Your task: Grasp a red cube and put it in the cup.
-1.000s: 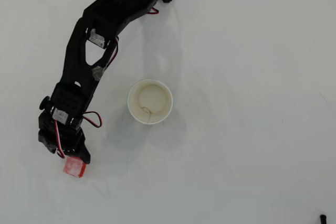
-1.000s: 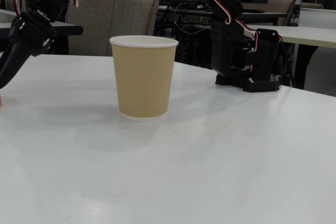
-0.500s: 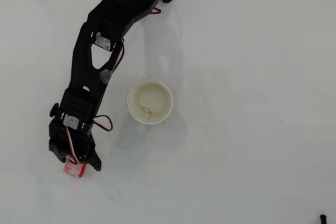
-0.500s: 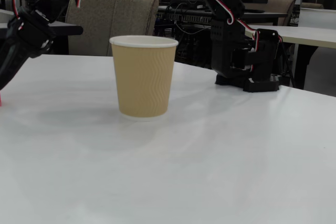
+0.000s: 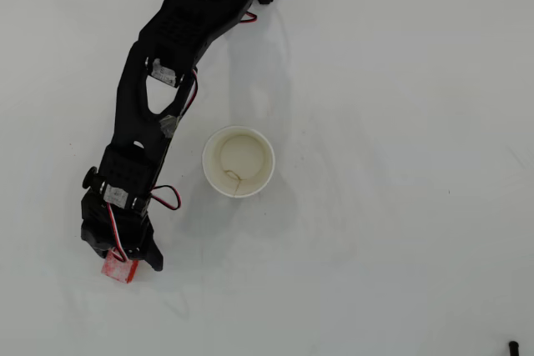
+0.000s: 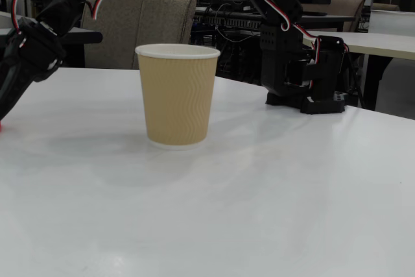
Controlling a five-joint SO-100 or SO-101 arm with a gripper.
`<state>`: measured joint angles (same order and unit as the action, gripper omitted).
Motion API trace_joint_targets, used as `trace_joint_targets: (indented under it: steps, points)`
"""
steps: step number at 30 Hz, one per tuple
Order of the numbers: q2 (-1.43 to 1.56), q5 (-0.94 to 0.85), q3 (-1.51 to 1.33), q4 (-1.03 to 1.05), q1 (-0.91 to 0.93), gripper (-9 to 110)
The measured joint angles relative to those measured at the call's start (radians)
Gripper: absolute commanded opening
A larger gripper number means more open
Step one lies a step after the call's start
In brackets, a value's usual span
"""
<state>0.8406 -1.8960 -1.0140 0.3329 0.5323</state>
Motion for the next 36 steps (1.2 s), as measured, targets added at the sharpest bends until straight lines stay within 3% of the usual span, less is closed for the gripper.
trace_joint_targets:
  steps: [25,36]
  points:
    - [-0.086,0.0,0.081,0.012,0.0,34]
    - [-0.086,0.0,0.081,0.015,0.0,17]
